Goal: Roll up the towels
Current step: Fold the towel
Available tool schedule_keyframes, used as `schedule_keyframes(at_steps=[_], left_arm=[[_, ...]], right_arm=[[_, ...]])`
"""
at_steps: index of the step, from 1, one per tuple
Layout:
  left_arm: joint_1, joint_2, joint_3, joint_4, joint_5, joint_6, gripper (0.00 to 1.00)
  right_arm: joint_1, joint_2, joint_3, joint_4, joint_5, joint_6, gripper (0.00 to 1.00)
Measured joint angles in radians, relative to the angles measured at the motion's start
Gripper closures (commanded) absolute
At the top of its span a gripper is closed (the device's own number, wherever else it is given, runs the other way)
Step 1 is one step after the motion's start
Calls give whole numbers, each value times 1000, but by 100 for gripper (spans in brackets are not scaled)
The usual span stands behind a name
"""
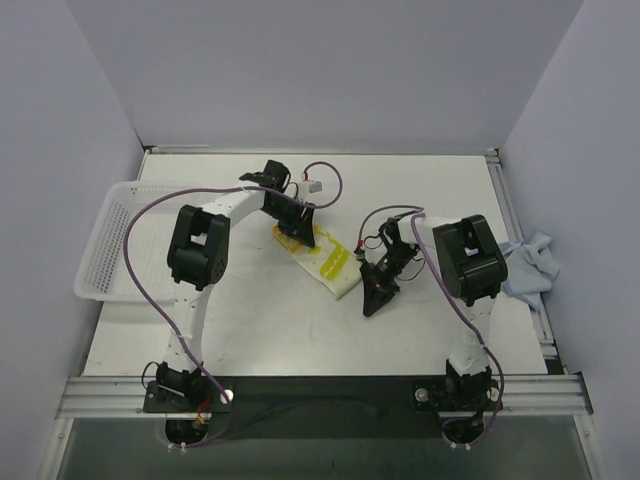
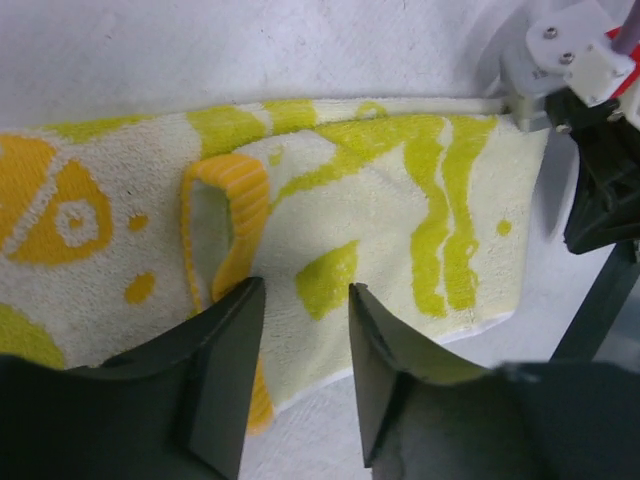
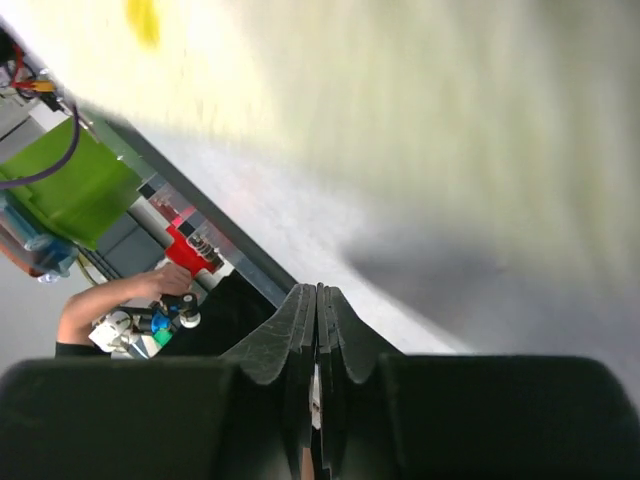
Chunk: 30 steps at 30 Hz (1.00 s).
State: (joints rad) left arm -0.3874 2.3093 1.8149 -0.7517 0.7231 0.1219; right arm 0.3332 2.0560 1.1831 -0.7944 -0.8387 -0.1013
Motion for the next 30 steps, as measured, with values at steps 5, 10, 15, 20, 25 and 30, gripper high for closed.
schedule_keyframes(at_steps=[5, 10, 15, 20, 25, 30], left_arm=[[4, -39, -17, -9, 3, 63, 42], [3, -181, -109, -23, -6, 77, 42], [11, -332, -201, -31, -24, 75, 42], [6, -394, -284, -52, -72, 110, 43], [-3, -404, -405, -41, -113, 131, 48], [-3, -386, -494, -26, -129, 113, 48]], right_arm=[[-74, -80, 31, -14, -22, 18, 69], [-199, -106, 276, -17, 27, 29, 66], [-204, -28, 449, -11, 56, 30, 61], [-184, 124, 472, -14, 56, 38, 64], [-159, 169, 384, -10, 50, 48, 66], [-114, 124, 279, 8, 21, 52, 68]])
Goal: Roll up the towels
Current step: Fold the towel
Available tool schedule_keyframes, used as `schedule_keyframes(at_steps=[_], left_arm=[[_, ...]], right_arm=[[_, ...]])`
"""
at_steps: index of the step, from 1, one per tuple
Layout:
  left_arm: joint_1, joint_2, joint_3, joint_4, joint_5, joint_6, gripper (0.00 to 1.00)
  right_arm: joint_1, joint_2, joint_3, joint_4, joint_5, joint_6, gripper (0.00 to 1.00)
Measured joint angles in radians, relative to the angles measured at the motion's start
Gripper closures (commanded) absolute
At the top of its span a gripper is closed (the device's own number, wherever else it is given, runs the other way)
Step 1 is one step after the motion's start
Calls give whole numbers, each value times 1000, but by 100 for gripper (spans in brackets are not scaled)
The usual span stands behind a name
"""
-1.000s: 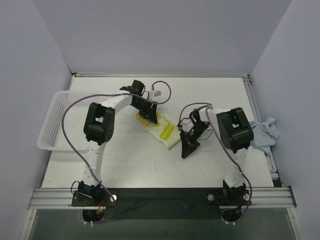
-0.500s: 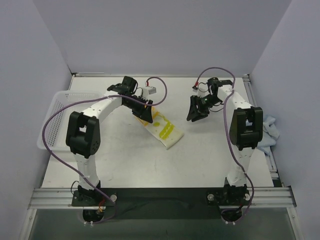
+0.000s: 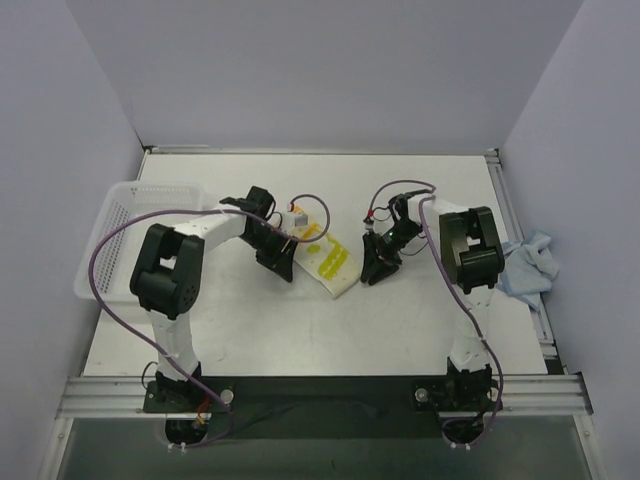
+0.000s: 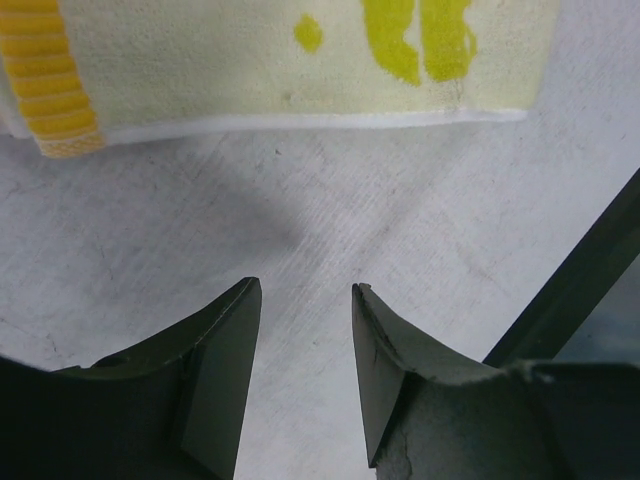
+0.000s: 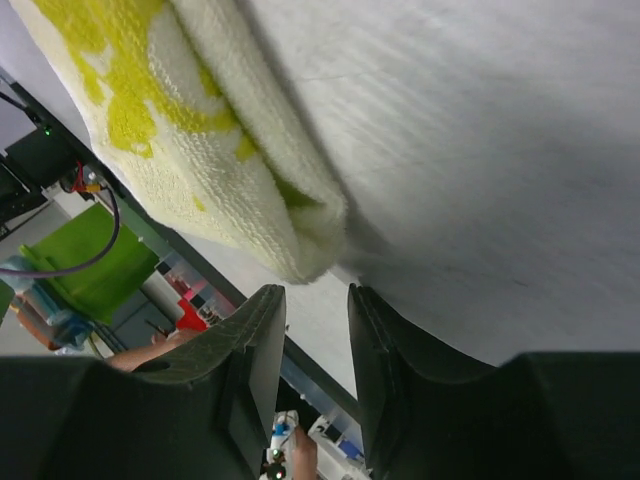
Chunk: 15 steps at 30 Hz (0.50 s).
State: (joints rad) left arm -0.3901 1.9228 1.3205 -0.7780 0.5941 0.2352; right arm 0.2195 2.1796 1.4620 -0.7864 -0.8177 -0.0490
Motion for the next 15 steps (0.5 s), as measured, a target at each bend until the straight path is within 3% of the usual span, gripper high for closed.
schedule_keyframes(at_steps=[4, 9, 15], left_arm=[[0, 56, 25, 30, 0, -22, 49], [16, 175, 171, 44, 33, -57, 49], [46, 335, 412, 63, 71, -89, 48]], right_arm=[[52, -5, -35, 10, -25, 9, 75], [116, -5, -73, 41, -69, 29, 77], [160, -40, -111, 65, -85, 35, 70]])
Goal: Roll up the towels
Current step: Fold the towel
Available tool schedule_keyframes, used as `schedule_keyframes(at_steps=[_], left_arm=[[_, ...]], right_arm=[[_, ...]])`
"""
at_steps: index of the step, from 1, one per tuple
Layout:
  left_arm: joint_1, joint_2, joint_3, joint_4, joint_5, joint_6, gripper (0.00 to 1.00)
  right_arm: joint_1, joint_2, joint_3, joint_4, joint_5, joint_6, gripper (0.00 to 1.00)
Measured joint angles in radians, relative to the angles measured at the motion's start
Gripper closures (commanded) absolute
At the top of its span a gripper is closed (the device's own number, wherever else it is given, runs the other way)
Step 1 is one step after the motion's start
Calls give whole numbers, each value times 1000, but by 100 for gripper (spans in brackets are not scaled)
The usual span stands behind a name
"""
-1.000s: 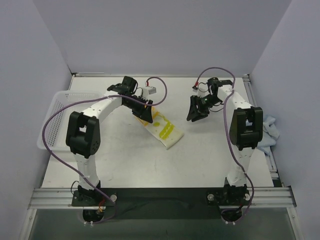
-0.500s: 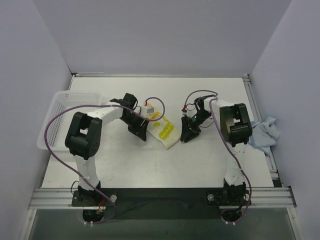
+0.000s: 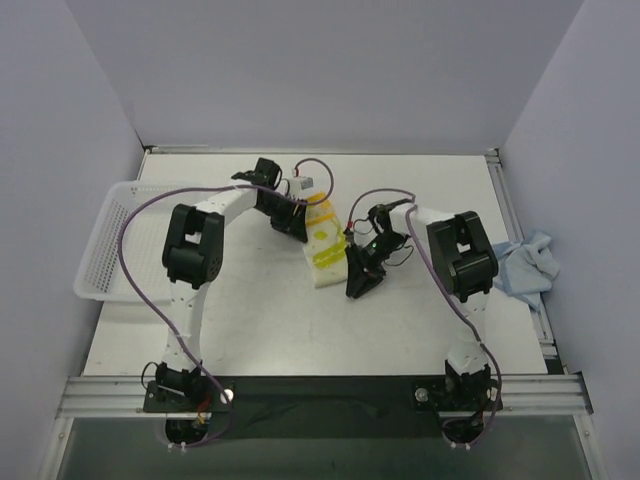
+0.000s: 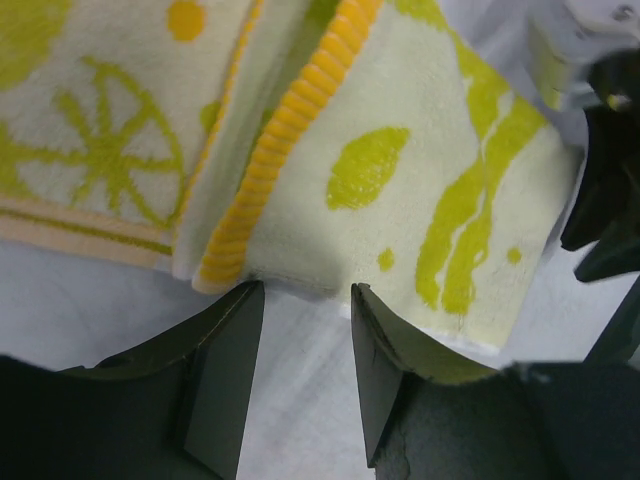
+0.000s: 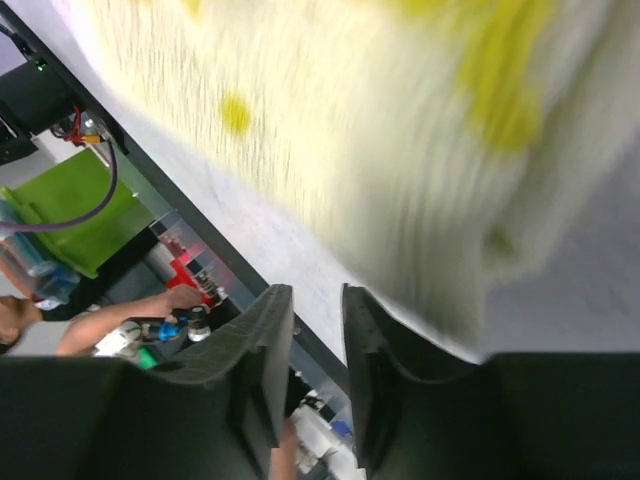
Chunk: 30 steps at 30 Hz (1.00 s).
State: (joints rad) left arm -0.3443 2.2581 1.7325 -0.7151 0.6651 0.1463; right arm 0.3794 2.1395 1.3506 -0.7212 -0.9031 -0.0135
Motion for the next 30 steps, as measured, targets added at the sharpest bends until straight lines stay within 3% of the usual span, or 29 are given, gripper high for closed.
schedule_keyframes(at_steps=[4, 8, 12, 18, 24, 30], left_arm=[[16, 96, 156, 11, 14, -11, 48], [34, 127, 212, 13, 21, -10, 46], [49, 115, 198, 13, 24, 16, 43], [23, -146, -84, 16, -73, 177, 37], [-119, -451, -324, 94, -209, 351, 34], [-294, -491, -450, 191, -331, 478, 34]], right_arm=[[-49, -98, 2, -8, 30, -15, 59], [-147, -163, 96, -11, 84, -2, 58], [-213, -128, 182, 14, 128, 27, 61], [-191, -64, 229, 31, 132, 76, 66], [-128, -62, 348, 48, 105, 122, 66], [-43, 7, 397, 79, 86, 148, 67]])
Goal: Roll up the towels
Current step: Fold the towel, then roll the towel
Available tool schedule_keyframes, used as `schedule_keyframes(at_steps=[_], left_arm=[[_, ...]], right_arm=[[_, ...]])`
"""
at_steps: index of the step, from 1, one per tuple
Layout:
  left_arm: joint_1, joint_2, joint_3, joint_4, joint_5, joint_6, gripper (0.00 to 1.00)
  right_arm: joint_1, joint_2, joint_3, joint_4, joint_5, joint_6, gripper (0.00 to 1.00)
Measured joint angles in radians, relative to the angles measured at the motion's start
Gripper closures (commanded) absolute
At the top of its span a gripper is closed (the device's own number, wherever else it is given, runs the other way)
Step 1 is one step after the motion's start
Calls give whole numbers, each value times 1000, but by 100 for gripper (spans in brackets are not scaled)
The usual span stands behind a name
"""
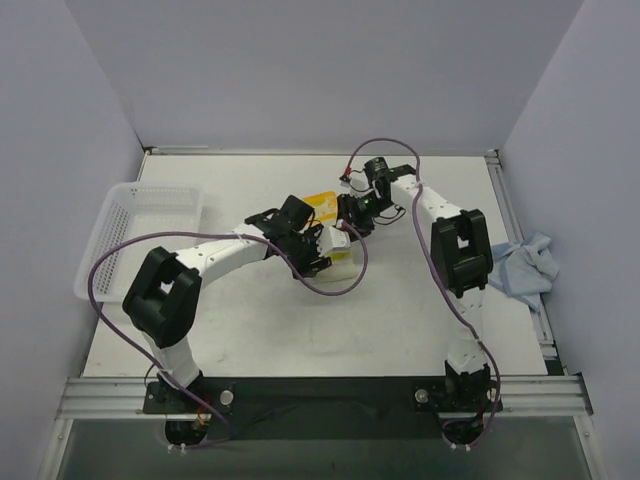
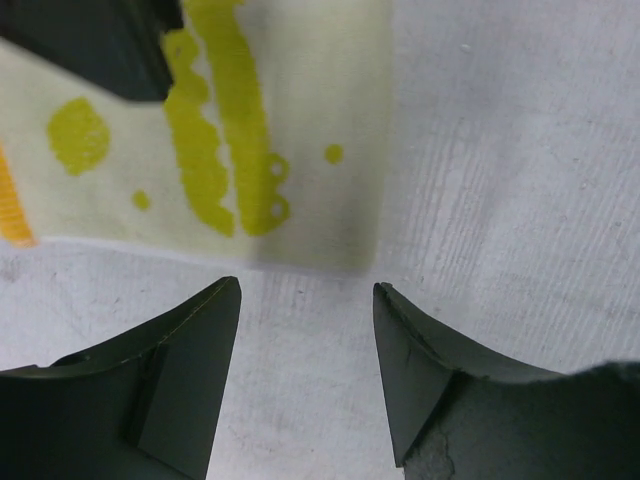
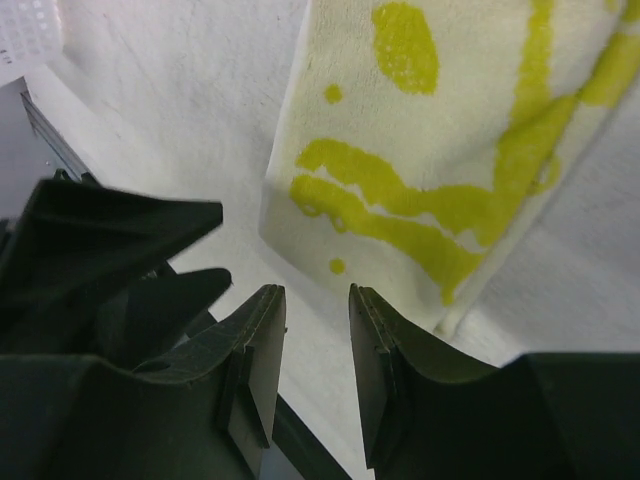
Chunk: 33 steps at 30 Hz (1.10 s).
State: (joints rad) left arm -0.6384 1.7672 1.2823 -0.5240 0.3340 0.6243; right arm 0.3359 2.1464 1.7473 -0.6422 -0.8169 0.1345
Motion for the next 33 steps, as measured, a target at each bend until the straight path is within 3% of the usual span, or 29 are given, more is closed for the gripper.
schedule_keyframes(at_steps=[6, 12, 15, 19, 23, 33], left_arm=[[-103, 3, -63, 64, -74, 80, 37], [-140, 42, -86, 124, -123, 142, 40], [-145, 84, -98, 139, -147, 156, 46], [-146, 106, -97, 166, -170, 172, 82], [-145, 102, -101, 157, -156, 181, 99], [-157, -84, -146, -101, 73, 86, 100]], right_arm=[[40, 127, 28, 40, 2, 42, 69], [33, 186, 27, 63, 2, 79, 71], [31, 186, 21, 73, -2, 87, 71], [31, 183, 2, 90, -19, 95, 71], [31, 160, -34, 105, -28, 97, 71], [23, 45, -57, 86, -17, 89, 70]])
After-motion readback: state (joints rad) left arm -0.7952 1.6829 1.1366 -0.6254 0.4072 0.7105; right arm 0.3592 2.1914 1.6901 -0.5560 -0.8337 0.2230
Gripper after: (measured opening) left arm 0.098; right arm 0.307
